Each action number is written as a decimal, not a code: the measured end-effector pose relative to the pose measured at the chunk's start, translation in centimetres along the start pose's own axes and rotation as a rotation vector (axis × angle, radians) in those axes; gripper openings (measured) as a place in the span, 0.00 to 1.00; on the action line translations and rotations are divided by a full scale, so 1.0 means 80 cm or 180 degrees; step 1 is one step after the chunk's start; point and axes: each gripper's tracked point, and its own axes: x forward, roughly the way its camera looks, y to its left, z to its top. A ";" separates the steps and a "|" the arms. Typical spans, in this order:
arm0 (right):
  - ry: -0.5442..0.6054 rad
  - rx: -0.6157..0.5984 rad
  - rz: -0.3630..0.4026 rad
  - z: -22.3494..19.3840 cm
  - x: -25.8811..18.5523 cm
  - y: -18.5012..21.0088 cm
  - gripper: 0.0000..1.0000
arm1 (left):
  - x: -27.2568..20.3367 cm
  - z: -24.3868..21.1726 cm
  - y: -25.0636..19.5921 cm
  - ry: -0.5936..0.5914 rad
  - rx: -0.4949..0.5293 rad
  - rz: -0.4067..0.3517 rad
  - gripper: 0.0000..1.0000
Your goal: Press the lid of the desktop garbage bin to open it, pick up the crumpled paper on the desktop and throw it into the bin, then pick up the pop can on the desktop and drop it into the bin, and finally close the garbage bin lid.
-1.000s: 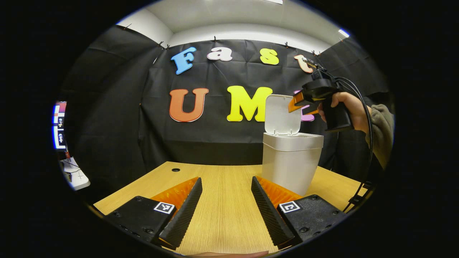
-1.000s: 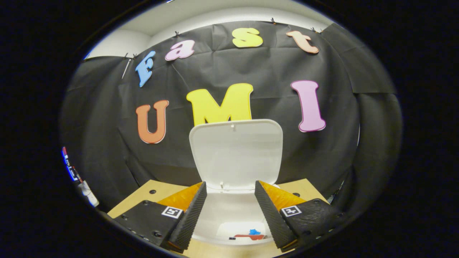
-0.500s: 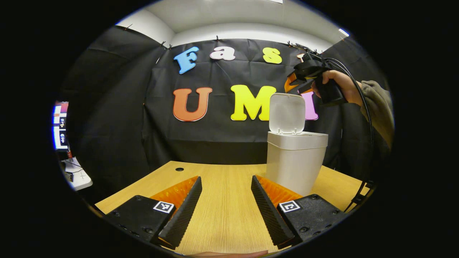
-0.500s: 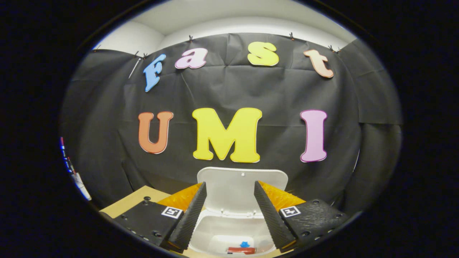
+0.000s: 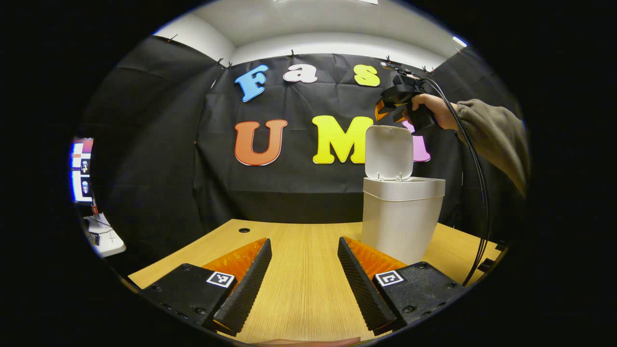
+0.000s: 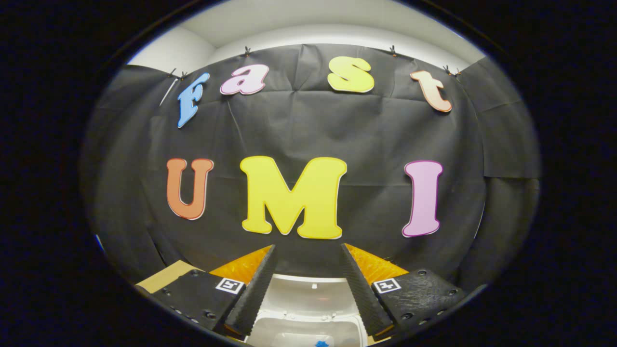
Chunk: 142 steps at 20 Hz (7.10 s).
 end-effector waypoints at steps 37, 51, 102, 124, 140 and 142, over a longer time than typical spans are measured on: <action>0.0774 0.0160 0.0302 -0.258 -0.128 -0.019 0.84 | 0.000 0.022 -0.028 -0.0138 0.0212 0.0097 0.90; 0.0296 0.0065 0.0013 -0.271 -0.161 -0.017 0.87 | 0.003 0.016 -0.032 -0.0072 0.0235 0.0094 0.90; -0.0552 -0.0059 0.0054 -0.296 -0.401 -0.070 0.97 | -0.017 0.037 -0.047 -0.0274 0.0372 0.0063 0.90; -0.0494 -0.0088 -0.0100 -0.365 -0.459 -0.110 0.95 | -0.034 0.053 -0.068 -0.0412 0.0324 -0.0013 0.89; -0.0507 -0.0068 -0.0130 -0.370 -0.459 -0.113 0.95 | -0.027 0.041 -0.075 -0.0310 0.0322 -0.0095 0.89; -0.0498 -0.0062 -0.0127 -0.371 -0.459 -0.113 0.95 | -0.026 0.041 -0.077 -0.0308 0.0327 -0.0100 0.90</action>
